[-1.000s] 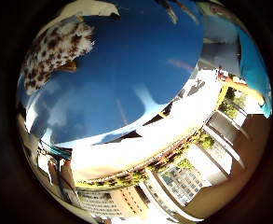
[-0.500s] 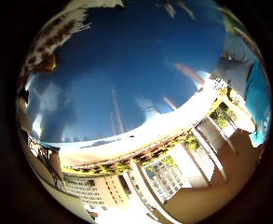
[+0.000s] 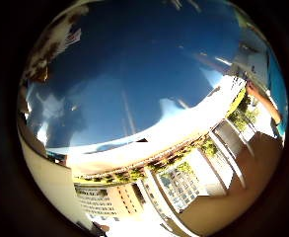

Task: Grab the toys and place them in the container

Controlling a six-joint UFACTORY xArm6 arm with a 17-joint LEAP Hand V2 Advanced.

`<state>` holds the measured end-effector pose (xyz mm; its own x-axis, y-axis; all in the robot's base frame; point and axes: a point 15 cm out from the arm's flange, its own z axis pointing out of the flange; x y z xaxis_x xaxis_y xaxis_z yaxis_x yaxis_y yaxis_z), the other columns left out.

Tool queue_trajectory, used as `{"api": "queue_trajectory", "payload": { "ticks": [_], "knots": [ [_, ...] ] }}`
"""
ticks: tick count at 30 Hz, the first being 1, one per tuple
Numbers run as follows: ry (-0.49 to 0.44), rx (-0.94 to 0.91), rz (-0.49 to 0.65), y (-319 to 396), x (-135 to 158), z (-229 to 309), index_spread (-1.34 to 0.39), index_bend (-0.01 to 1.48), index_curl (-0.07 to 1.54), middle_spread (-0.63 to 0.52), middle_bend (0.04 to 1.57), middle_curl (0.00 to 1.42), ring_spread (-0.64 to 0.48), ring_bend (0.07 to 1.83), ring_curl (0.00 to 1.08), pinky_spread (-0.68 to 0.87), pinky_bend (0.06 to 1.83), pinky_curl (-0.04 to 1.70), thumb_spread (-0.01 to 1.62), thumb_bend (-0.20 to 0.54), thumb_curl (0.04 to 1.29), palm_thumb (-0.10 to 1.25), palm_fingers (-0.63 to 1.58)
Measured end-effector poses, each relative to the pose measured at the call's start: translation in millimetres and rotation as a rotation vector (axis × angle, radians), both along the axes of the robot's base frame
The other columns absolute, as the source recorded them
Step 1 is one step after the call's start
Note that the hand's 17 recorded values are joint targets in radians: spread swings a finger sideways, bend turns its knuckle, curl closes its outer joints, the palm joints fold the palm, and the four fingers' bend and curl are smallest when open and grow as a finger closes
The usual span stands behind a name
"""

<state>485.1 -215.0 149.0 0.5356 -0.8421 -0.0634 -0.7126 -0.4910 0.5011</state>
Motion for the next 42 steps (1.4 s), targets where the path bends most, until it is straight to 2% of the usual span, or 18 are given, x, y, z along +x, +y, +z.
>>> {"api": "queue_trajectory", "payload": {
  "ticks": [2,9,15,19,26,33,37,42],
  "knots": [
    [-0.012,0.04,-0.006,7.4,-2.7,15.6,-0.82,0.32,0.31,-0.32,0.94,0.9,-0.05,1.23,0.77,0.25,1.2,0.36,0.99,0.005,0.59,1.03,1.08],
    [0.03,0.064,-0.029,15.7,-35.3,80.3,-0.99,0.47,0.4,-0.33,1.02,1.04,-0.09,1.32,0.83,0.21,1.43,0.5,1.04,-0.004,0.66,1.05,0.96],
    [-0.033,0.064,-0.011,40.5,-47.5,148.8,-1.11,0.58,0.54,-0.34,1.1,1.14,-0.12,1.41,0.87,0.16,1.54,0.61,1.07,-0.012,0.72,1.05,0.84],
    [-0.107,0.06,0.049,74.7,-48.0,194.3,-1.17,0.61,0.65,-0.34,1.14,1.18,-0.13,1.46,0.89,0.14,1.6,0.67,1.07,-0.014,0.75,1.03,0.79],
    [-0.27,0.234,0.101,187.4,-47.1,247.1,-1.23,0.63,0.85,-0.33,1.21,1.22,-0.14,1.53,0.9,0.11,1.65,0.75,1.08,-0.012,0.8,1.01,0.71],
    [-0.338,0.416,0.068,335.2,-64.8,279.9,-1.27,0.61,1.03,-0.32,1.25,1.23,-0.14,1.58,0.89,0.11,1.7,0.81,1.06,-0.013,0.84,1.0,0.69],
    [-0.38,0.436,0.054,406.8,-58.3,272.6,-1.29,0.61,1.11,-0.31,1.27,1.23,-0.14,1.6,0.89,0.11,1.7,0.83,1.06,-0.013,0.86,1.0,0.67],
    [-0.407,0.431,-0.014,473.4,-38.0,236.5,-1.3,0.6,1.2,-0.3,1.28,1.23,-0.14,1.62,0.88,0.11,1.72,0.84,1.05,-0.017,0.88,0.98,0.67]
  ]
}}
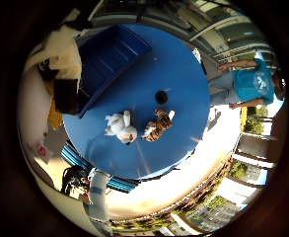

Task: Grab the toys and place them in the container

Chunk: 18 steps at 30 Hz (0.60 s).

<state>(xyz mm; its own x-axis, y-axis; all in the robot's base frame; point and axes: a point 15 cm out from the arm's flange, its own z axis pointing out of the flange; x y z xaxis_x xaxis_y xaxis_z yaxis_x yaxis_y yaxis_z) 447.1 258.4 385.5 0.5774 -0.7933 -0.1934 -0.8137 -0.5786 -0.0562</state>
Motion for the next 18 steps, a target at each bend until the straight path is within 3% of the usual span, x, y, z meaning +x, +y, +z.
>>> {"api": "queue_trajectory", "payload": {
  "ticks": [12,18],
  "knots": [
    [0.074,-0.048,-0.085,62.1,23.5,-104.7,-1.27,0.55,1.36,-0.28,1.32,1.2,-0.13,1.64,0.86,0.1,1.68,0.88,1.07,-0.029,0.85,0.83,0.59],
    [0.118,-0.076,-0.091,64.0,22.6,-134.0,-1.21,0.54,1.33,-0.23,1.15,1.06,0.01,1.44,0.72,0.18,1.5,0.81,1.12,-0.033,0.77,0.77,0.64]
  ]
}}
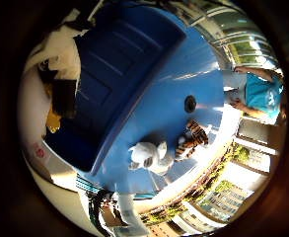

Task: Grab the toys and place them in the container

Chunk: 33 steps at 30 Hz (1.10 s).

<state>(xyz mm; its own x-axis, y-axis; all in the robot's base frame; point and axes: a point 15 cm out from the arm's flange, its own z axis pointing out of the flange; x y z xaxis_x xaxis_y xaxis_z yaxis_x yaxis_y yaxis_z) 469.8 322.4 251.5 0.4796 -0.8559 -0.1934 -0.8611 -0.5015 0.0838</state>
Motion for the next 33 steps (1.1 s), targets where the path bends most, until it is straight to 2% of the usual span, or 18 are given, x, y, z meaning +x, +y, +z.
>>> {"api": "queue_trajectory", "payload": {
  "ticks": [1,2,3,4,5,6,7,10,13,22,26,33],
  "knots": [
    [0.007,-0.003,0.004,-0.5,-1.2,-2.1,-1.17,0.47,1.31,-0.21,1.04,1.01,0.04,1.38,0.71,0.2,1.47,0.81,1.12,-0.033,0.75,0.76,0.46],
    [0.016,-0.008,0.011,-1.5,-3.0,-5.0,-1.15,0.43,1.3,-0.2,1.01,1.0,0.06,1.38,0.71,0.21,1.48,0.82,1.12,-0.031,0.75,0.76,0.44],
    [0.026,-0.012,0.015,-2.2,-4.8,-7.6,-1.09,0.3,1.26,-0.17,0.82,0.93,0.09,1.3,0.68,0.24,1.47,0.81,1.12,-0.037,0.73,0.74,0.12],
    [0.032,-0.015,0.021,-2.7,-5.9,-9.5,-1.07,0.28,1.24,-0.15,0.76,0.9,0.1,1.27,0.68,0.25,1.45,0.82,1.12,-0.039,0.72,0.73,0.01],
    [0.033,-0.014,0.031,-2.8,-6.4,-10.0,-1.02,0.25,1.2,-0.12,0.64,0.82,0.13,1.16,0.63,0.28,1.37,0.78,1.12,-0.036,0.71,0.73,-0.14],
    [0.033,-0.012,0.044,-2.9,-6.6,-10.2,-1.0,0.23,1.17,-0.1,0.59,0.79,0.15,1.1,0.6,0.29,1.31,0.75,1.11,-0.039,0.7,0.72,-0.21],
    [0.033,-0.01,0.057,-3.2,-6.8,-10.3,-0.93,0.16,1.09,-0.07,0.47,0.7,0.19,0.95,0.51,0.33,1.23,0.69,1.11,-0.035,0.68,0.72,-0.21],
    [0.036,-0.005,0.088,-7.9,-9.6,-3.5,-0.81,0.1,0.97,-0.01,0.33,0.6,0.23,0.79,0.41,0.38,1.12,0.61,1.11,-0.032,0.65,0.72,-0.19],
    [0.017,0.007,0.1,-15.6,-6.5,10.0,-0.68,0.09,0.83,0.02,0.23,0.52,0.26,0.7,0.36,0.42,1.04,0.55,1.1,-0.029,0.62,0.72,-0.13],
    [0.001,0.025,0.067,-87.1,-3.9,72.4,-0.5,0.13,0.55,0.05,0.17,0.42,0.28,0.57,0.31,0.46,0.93,0.46,1.08,-0.03,0.55,0.72,-0.04],
    [-0.019,0.026,0.021,-150.5,-0.8,106.0,-0.45,0.16,0.49,0.04,0.19,0.4,0.28,0.54,0.3,0.47,0.88,0.42,1.08,-0.029,0.54,0.72,0.02],
    [-0.033,-0.116,-0.058,-277.1,11.5,112.0,-0.33,0.17,0.42,0.03,0.19,0.38,0.27,0.5,0.29,0.47,0.78,0.36,1.08,-0.029,0.52,0.71,0.07]
  ]
}}
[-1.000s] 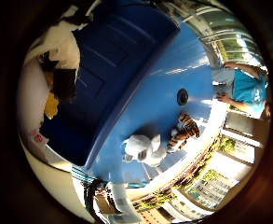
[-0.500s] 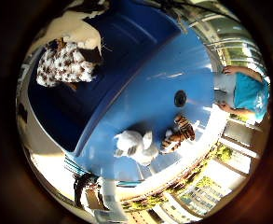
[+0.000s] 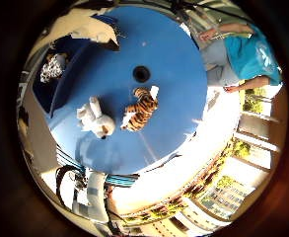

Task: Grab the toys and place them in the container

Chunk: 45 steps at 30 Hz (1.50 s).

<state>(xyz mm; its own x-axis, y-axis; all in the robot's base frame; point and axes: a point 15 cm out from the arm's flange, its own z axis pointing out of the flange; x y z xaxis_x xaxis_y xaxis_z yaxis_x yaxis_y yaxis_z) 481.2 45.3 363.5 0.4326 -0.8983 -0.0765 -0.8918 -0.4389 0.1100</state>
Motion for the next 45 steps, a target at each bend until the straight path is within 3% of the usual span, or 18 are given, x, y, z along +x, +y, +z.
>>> {"api": "queue_trajectory", "payload": {
  "ticks": [3,7,10,22,34,45],
  "knots": [
    [0.015,-0.093,0.0,-47.4,3.8,-8.6,-0.33,0.17,0.4,0.02,0.19,0.38,0.26,0.48,0.29,0.45,0.73,0.34,1.08,-0.027,0.52,0.71,0.04],
    [0.069,-0.144,0.139,-82.7,8.8,-30.2,-0.35,0.18,0.38,0.0,0.18,0.36,0.24,0.44,0.29,0.41,0.63,0.3,1.07,-0.012,0.52,0.8,0.02],
    [0.128,-0.142,0.181,-118.6,9.5,-54.7,-0.36,0.18,0.36,-0.01,0.17,0.35,0.23,0.4,0.29,0.39,0.58,0.28,1.06,-0.02,0.52,0.83,0.02],
    [0.185,-0.249,0.321,-178.3,37.0,-113.6,-0.41,0.18,0.33,-0.02,0.15,0.31,0.22,0.33,0.29,0.35,0.5,0.25,1.02,-0.027,0.53,0.86,-0.01],
    [0.188,-0.304,0.479,-172.1,68.1,-158.3,-0.42,0.19,0.32,-0.02,0.15,0.28,0.21,0.29,0.3,0.34,0.45,0.25,0.99,-0.027,0.54,0.91,-0.02],
    [0.148,-0.291,0.57,-155.4,75.8,-144.6,-0.41,0.19,0.32,-0.02,0.15,0.27,0.22,0.27,0.31,0.35,0.42,0.25,0.99,-0.027,0.55,0.94,-0.01]
  ]
}}
